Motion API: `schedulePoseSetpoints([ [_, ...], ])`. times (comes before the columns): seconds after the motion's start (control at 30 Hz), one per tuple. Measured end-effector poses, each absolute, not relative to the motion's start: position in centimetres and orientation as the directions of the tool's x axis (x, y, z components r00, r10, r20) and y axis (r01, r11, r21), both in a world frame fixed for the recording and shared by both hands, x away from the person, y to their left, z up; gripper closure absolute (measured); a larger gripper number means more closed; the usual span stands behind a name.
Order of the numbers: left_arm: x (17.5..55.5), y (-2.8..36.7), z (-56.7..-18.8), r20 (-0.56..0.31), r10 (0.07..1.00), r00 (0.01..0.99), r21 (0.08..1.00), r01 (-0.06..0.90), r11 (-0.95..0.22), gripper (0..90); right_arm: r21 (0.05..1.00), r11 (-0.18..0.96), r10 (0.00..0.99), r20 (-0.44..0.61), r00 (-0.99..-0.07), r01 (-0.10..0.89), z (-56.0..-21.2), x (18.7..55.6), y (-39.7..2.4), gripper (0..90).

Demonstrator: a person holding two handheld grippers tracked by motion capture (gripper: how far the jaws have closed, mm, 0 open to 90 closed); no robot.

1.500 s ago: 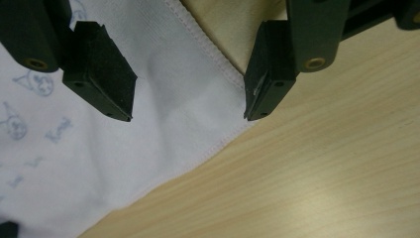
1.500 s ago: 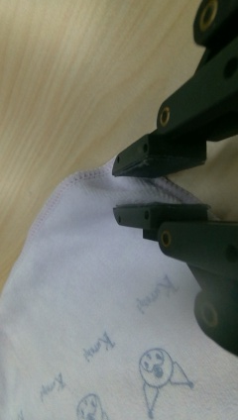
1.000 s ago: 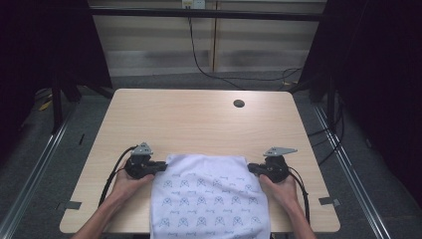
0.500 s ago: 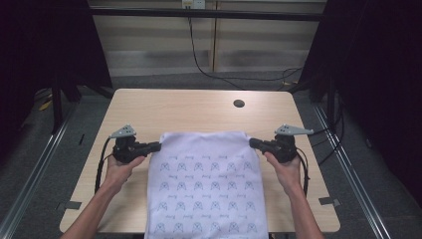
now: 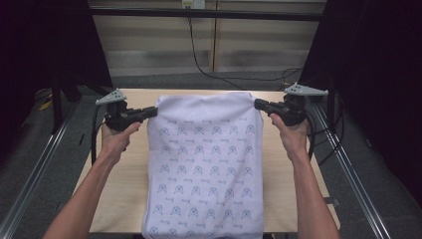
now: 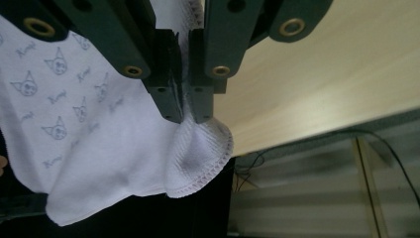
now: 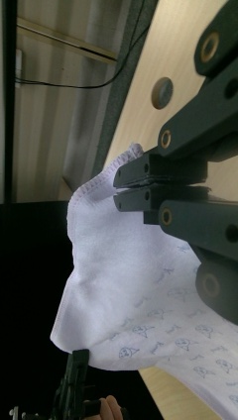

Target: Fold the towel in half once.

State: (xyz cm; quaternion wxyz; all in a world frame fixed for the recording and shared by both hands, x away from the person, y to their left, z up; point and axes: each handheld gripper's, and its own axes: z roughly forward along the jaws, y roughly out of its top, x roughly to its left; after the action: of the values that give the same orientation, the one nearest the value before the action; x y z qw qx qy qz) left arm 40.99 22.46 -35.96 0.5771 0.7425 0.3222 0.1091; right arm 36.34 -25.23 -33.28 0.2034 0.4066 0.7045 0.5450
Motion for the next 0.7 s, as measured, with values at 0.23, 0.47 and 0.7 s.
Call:
schedulePoseSetpoints([
  [0.23,41.3,22.6,-30.7,-0.174,0.606,0.777,0.957,0.278,-0.082,85.5,0.954,0.048,0.807,0.138,-0.574,0.296,-29.7,36.8,-26.0,88.4],
  [0.47,39.7,22.6,-27.2,-0.070,0.601,0.796,0.978,0.172,-0.114,85.5,0.977,0.028,0.817,0.100,-0.568,0.212,-25.4,36.4,-26.2,88.5],
  [0.7,37.9,23.2,-32.3,-0.087,0.579,0.810,0.952,0.238,-0.191,85.4,0.957,0.089,0.795,0.099,-0.598,0.277,-30.2,33.7,-25.6,88.4],
])
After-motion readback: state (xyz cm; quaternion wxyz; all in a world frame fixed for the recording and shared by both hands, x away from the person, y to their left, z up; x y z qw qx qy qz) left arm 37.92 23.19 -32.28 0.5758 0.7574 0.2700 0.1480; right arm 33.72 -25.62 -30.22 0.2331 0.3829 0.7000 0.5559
